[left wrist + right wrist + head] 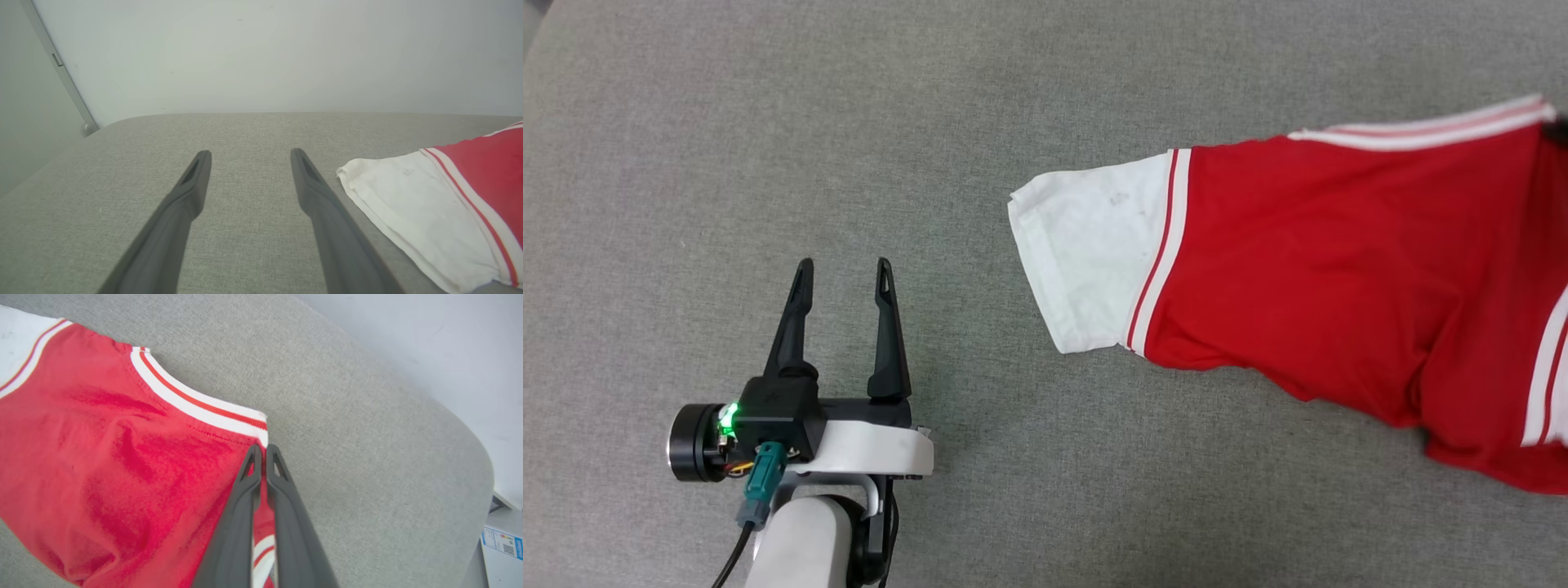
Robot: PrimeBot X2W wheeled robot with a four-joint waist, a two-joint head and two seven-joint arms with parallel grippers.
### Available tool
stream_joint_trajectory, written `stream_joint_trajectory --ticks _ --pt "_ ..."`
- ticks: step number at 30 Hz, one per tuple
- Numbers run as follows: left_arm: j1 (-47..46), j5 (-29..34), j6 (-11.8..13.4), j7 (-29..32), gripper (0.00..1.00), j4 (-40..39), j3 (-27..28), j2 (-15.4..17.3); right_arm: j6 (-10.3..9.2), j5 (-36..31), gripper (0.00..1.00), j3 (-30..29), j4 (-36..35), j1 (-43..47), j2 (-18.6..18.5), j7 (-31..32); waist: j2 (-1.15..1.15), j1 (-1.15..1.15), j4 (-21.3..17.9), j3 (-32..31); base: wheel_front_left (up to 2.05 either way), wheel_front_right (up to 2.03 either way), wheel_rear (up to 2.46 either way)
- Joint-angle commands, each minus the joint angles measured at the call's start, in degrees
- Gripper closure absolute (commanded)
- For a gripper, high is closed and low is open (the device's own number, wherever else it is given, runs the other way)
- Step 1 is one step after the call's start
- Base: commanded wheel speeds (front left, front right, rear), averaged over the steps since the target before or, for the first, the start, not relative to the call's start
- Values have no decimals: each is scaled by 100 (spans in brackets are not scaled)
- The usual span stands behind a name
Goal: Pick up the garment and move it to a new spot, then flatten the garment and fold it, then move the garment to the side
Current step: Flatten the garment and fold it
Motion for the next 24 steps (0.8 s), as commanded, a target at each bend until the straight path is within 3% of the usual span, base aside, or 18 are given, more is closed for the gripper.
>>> stream_joint_trajectory --ticks 1,4,8,15,23,24 --pt "33 -8 -2 -14 0 -18 2 -5 -4 15 100 44 -134 -169 -35 -37 0 0 -11 -34 0 0 0" --pt "13 -70 -1 -14 0 -52 -52 -5 -4 -73 100 102 -410 -626 -67 -85 0 0 48 11 0 0 0" --pt "-73 -143 33 -14 0 -67 -134 -6 -4 -356 100 286 -350 -1020 262 -101 0 0 163 188 0 0 0" --pt "-237 -244 82 -14 0 -50 -278 -6 -4 -558 100 852 747 -851 1007 -113 0 0 400 563 0 0 0" --pt "-255 -217 116 -14 0 22 -237 -6 -2 -314 100 1455 1677 -603 1345 -334 0 0 420 589 0 0 0" --pt "-224 -200 111 -14 0 40 -209 -5 -2 -320 65 1490 1660 -687 1313 -481 0 0 388 544 0 0 0"
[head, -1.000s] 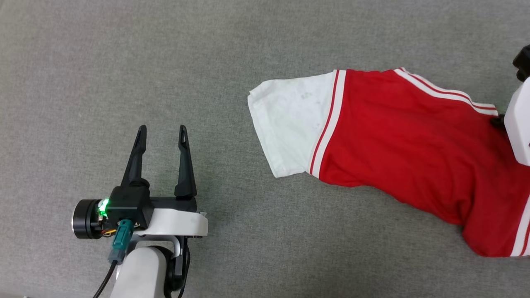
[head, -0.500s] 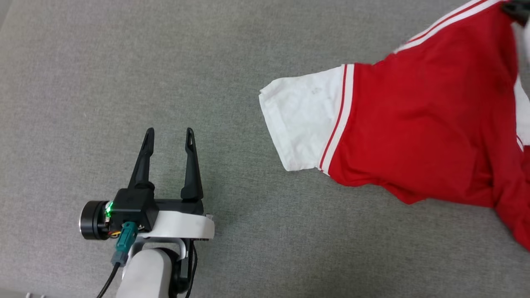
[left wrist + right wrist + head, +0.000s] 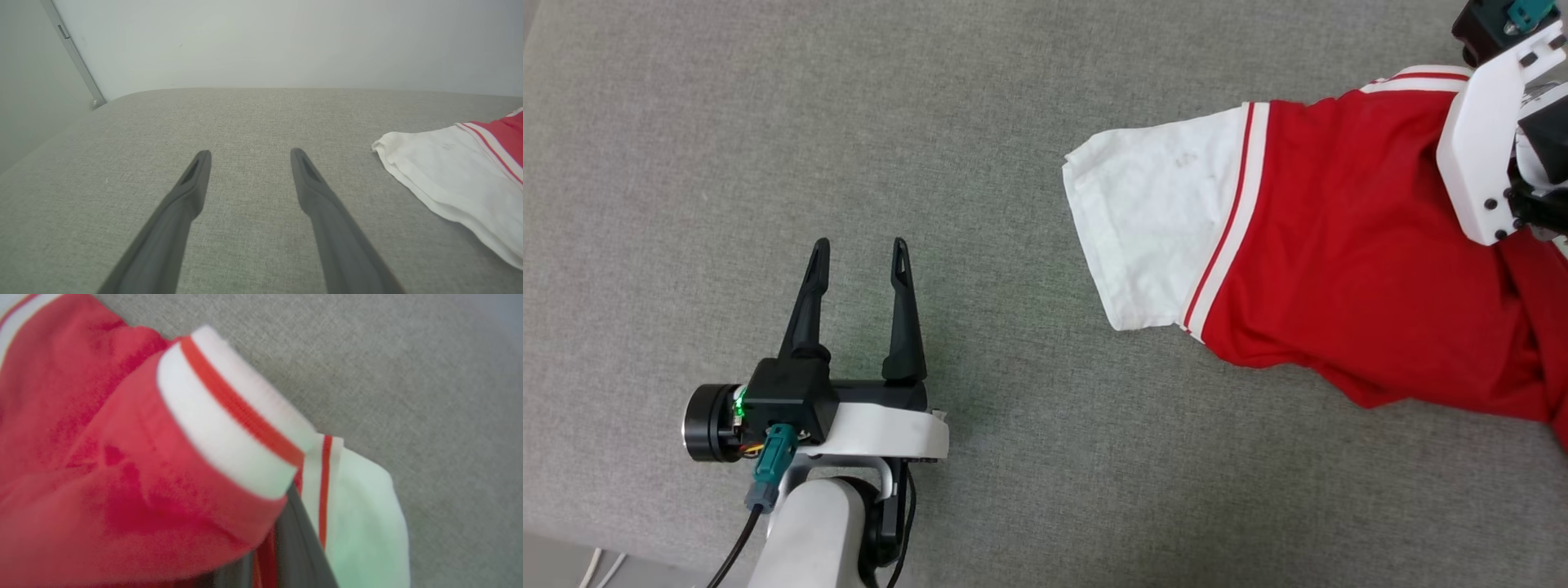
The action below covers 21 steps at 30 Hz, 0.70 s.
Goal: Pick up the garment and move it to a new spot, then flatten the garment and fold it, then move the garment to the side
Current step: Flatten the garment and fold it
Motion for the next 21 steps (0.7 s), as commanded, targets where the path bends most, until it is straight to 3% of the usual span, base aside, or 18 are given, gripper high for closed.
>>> stream_joint_trajectory --ticks 1,7,8,9,15,21 --pt "20 53 -3 -14 0 27 35 -4 2 6 0 166 59 86 39 -191 0 0 -83 -114 0 0 0" --pt "252 161 -27 -14 0 116 177 -4 -2 161 0 384 -628 -251 -535 -924 0 0 -368 -613 0 0 0" --pt "422 207 -46 -14 0 130 251 -1 -2 323 0 532 -1212 -339 -989 -968 0 0 -507 -847 0 0 0" --pt "483 228 -51 -14 0 123 281 -1 -1 422 0 560 -1415 -344 -1149 -922 0 0 -554 -915 0 0 0" --pt "780 282 -85 -14 0 105 413 -4 -1 1072 0 662 -2650 42 -2107 -88 0 0 -780 -1219 0 0 0" --pt "909 280 -107 -14 0 76 449 -5 -2 1560 0 654 -3280 573 -2647 785 0 0 -866 -1303 0 0 0"
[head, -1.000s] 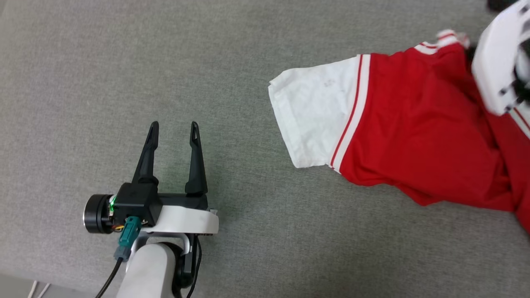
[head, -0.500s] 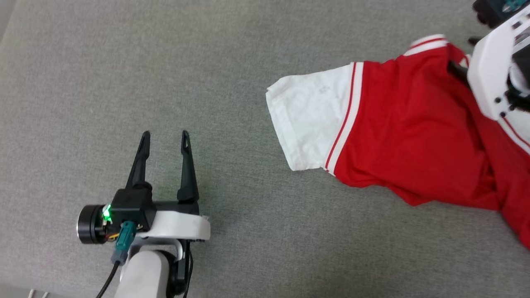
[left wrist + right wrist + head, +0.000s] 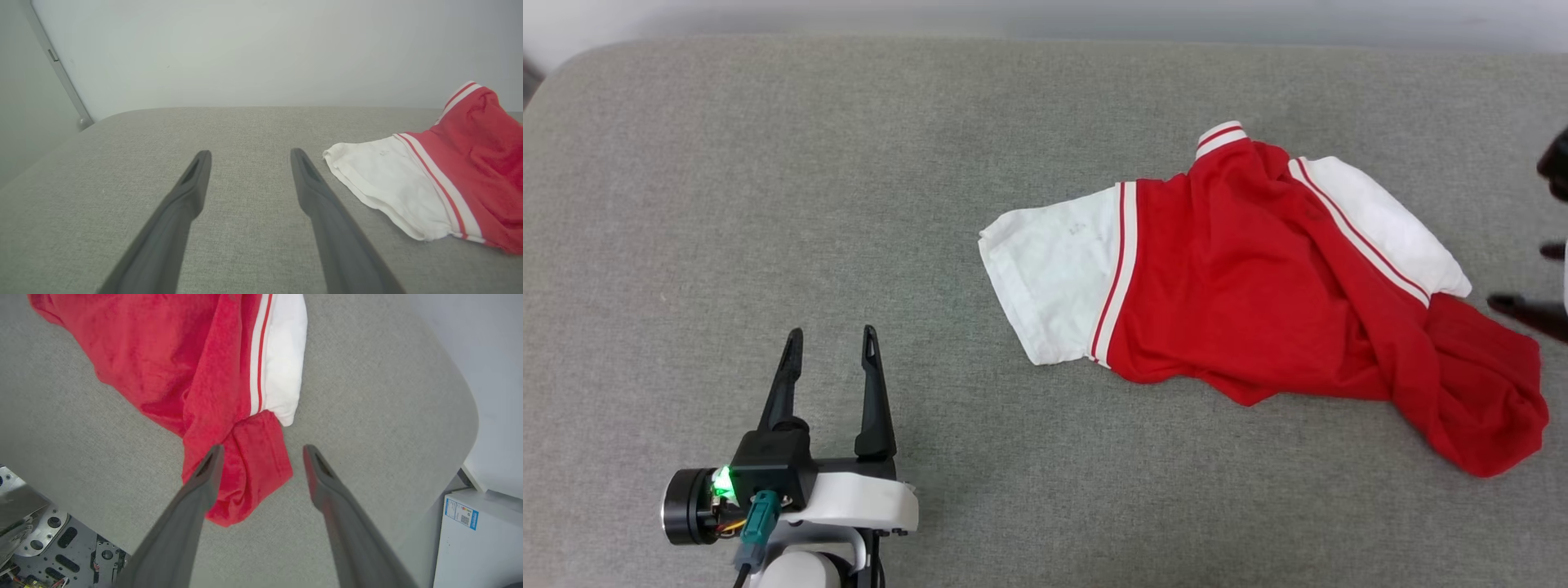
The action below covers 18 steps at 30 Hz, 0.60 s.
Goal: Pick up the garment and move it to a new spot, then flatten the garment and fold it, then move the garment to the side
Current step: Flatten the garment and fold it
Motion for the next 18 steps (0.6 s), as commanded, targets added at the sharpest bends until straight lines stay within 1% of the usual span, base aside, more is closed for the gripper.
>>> stream_joint_trajectory --ticks 1,3,6,10,11,12,15,16,18 --pt "47 10 -13 -14 0 -23 8 -3 -5 68 0 -4 -33 131 -8 52 0 0 -14 -7 0 0 0" --pt "37 5 -29 -14 0 -27 -18 -2 -5 134 0 13 -66 443 -14 153 0 0 0 22 0 0 0" --pt "-39 -1 -46 -14 0 -46 -72 -3 -6 181 0 -67 133 899 137 82 0 0 57 113 0 0 0" --pt "-125 48 -71 -14 0 -31 -102 -4 -5 112 0 -113 700 1498 609 -71 0 0 131 267 0 0 0" --pt "-169 57 -86 -14 0 -3 -78 -4 -5 -71 0 -53 1190 1819 981 -152 0 0 186 356 0 0 0" --pt "-176 53 -85 -14 0 6 -69 -5 -6 -121 0 -24 1365 1945 1138 -216 0 0 198 370 0 0 0" --pt "-206 57 -77 -14 0 37 -41 -4 -10 -271 0 22 1683 2120 1449 -351 0 0 203 349 0 0 0" --pt "-183 64 -66 -14 0 51 -20 -4 -10 -248 100 -65 1698 2085 1541 -480 0 0 183 310 0 0 0" --pt "-94 80 -44 -14 0 80 37 -3 -7 -205 100 -189 1583 1950 1610 -633 0 0 115 200 0 0 0"
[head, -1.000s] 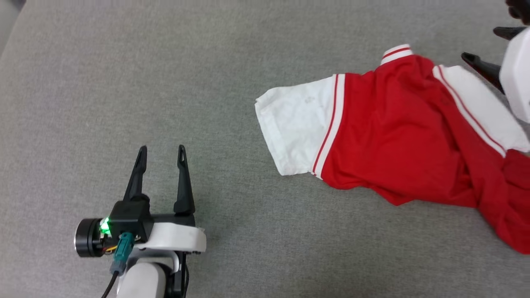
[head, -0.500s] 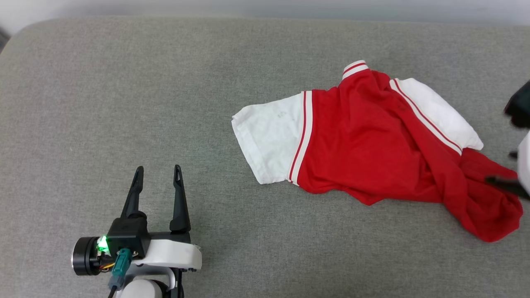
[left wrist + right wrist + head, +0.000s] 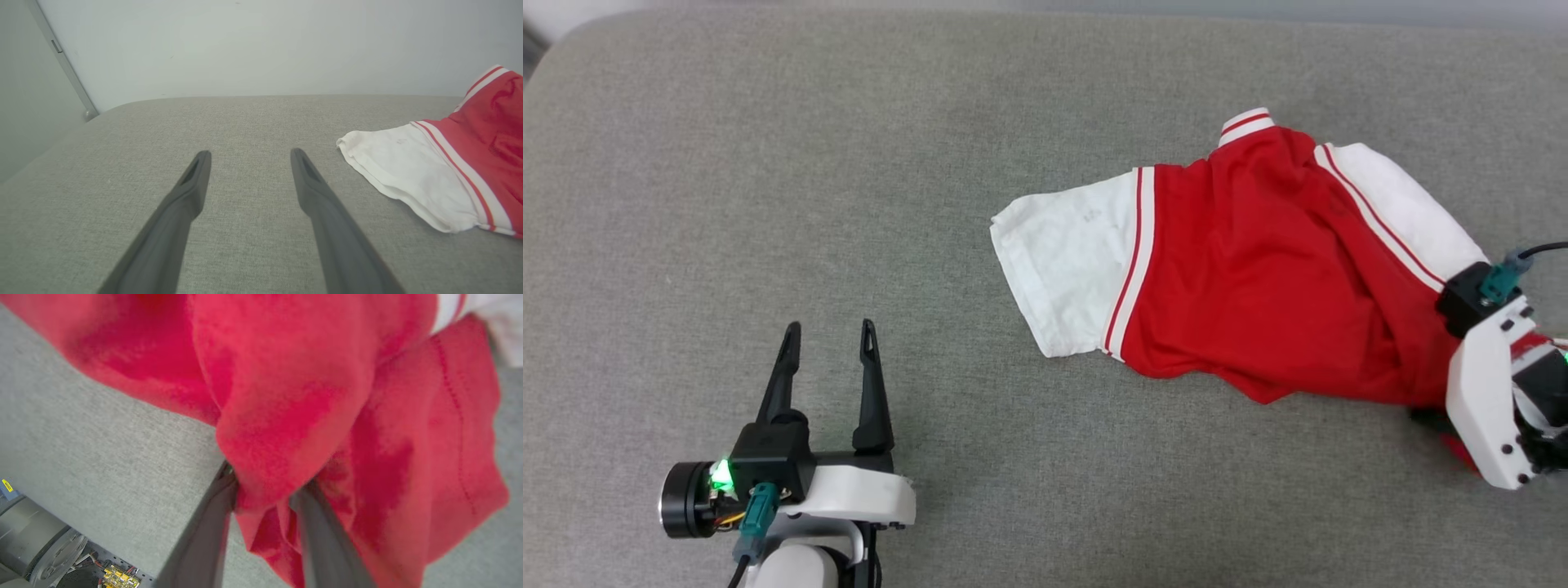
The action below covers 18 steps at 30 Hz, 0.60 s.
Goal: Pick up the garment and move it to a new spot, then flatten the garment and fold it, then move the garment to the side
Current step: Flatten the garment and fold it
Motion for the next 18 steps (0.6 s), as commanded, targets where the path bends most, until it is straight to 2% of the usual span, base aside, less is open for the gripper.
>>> stream_joint_trajectory --ticks 1,6,12,15,18 --pt "85 28 18 -13 0 19 41 -4 -2 -21 100 56 -88 27 261 -127 0 1 -84 -137 0 0 0" --pt "249 21 16 -13 0 1 81 -4 -5 294 100 -212 -948 -28 -125 -362 0 1 -228 -505 0 0 0" --pt "430 17 53 -13 0 -86 84 -4 -3 605 100 -333 -2272 767 -569 -578 0 1 -335 -691 0 0 0" --pt "496 29 47 -13 0 -121 112 -3 -3 455 100 -274 -2576 1353 -658 -698 0 1 -369 -700 0 0 0" --pt "534 42 53 -13 0 -144 130 -4 -3 256 100 -211 -2459 1901 -552 -758 0 1 -397 -674 0 0 0"
